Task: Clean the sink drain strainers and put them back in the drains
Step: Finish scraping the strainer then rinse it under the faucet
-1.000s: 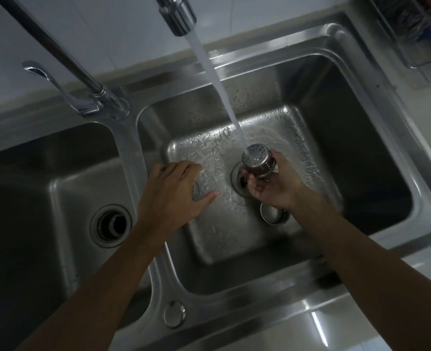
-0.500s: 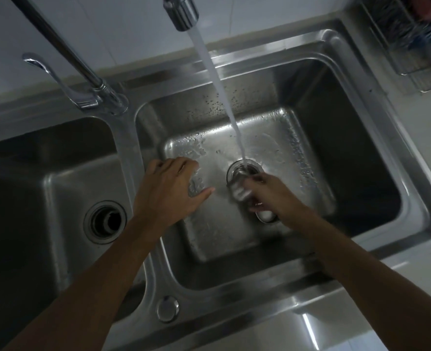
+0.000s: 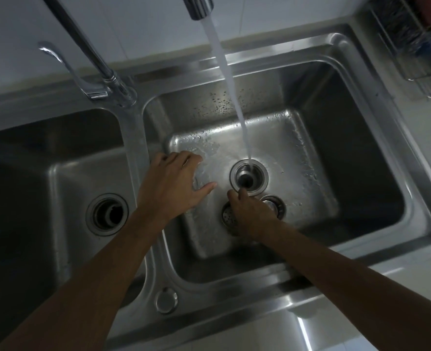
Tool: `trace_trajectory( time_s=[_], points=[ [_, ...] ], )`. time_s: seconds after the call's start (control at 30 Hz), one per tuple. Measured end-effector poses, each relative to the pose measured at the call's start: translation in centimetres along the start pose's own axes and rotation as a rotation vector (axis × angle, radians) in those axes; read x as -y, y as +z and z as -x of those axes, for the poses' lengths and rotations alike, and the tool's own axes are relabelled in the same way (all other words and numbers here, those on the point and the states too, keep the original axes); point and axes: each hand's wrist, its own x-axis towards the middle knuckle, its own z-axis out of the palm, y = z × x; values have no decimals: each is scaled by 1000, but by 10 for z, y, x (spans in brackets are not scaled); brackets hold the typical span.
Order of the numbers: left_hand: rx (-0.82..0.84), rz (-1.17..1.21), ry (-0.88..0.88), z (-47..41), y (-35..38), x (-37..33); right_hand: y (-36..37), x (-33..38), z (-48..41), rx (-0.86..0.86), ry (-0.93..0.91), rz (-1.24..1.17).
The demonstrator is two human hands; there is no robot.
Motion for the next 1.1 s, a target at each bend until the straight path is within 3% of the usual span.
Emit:
trace_trajectory(
  time_s=[0.33,0.4,0.5,0.57,0.83,0.97,1.1],
  points=[
    [-26,34,-3,1,5,-2,-8,-2,-4,7,-7,-119],
    [-73,95,0,3,3,-2,-26,5,-8,-100,25,-319],
    [-167,272,-44,6,-5,0,-69,30,-17,-329,101,-850],
    [-250,385,-86,7,-16,6,-101,51,-26,-389,103,-1176],
    [-465,98,-193,-18,-105,110,-202,128,-60,-194,-73,-2159],
    [-496,-36,-258,-35,-142,159,-217,148,-72,-96,-32,-2361],
    [-405,1,-216,-48,-152,177,-214,161,-80,-85,-5,-2402]
  ],
)
